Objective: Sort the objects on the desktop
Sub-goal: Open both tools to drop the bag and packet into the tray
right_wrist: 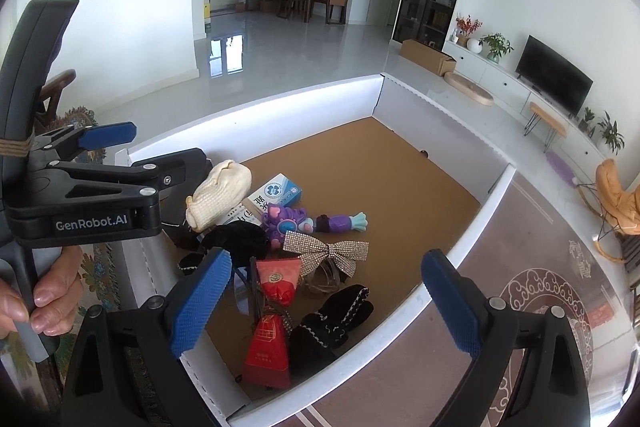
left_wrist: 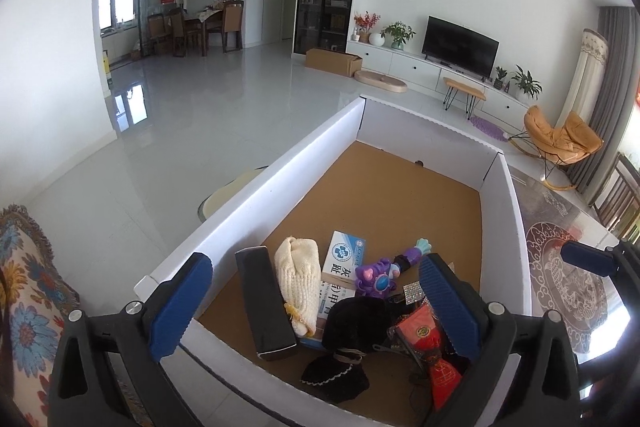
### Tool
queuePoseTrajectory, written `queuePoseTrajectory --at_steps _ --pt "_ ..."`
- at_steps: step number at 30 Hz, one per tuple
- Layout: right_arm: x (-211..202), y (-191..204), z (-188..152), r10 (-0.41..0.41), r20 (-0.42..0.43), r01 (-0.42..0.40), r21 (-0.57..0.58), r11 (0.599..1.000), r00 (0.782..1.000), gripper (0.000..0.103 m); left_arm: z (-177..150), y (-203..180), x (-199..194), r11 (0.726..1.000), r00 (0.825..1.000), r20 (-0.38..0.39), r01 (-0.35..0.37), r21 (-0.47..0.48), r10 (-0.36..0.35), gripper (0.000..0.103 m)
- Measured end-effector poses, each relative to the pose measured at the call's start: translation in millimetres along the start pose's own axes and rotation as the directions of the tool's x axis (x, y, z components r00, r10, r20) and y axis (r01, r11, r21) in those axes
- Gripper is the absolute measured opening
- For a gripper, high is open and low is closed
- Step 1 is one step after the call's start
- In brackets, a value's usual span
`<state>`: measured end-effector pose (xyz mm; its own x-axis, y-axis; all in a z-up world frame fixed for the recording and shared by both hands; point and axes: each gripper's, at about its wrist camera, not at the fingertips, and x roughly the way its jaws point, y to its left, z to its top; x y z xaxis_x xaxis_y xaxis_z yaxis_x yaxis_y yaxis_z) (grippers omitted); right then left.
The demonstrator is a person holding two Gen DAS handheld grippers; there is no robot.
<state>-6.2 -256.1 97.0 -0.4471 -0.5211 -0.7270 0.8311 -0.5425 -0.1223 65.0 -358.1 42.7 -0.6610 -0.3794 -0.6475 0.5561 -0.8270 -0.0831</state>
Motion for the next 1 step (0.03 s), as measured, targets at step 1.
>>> queuePoseTrajectory --at_steps 1 --pt "0.2 -1.2 0.3 0.002 -0.001 -0.002 0.004 1.000 1.000 0.096 0.0 -3.0 -1.4 1.000 1.000 0.001 -0.003 0.018 0.003 0.103"
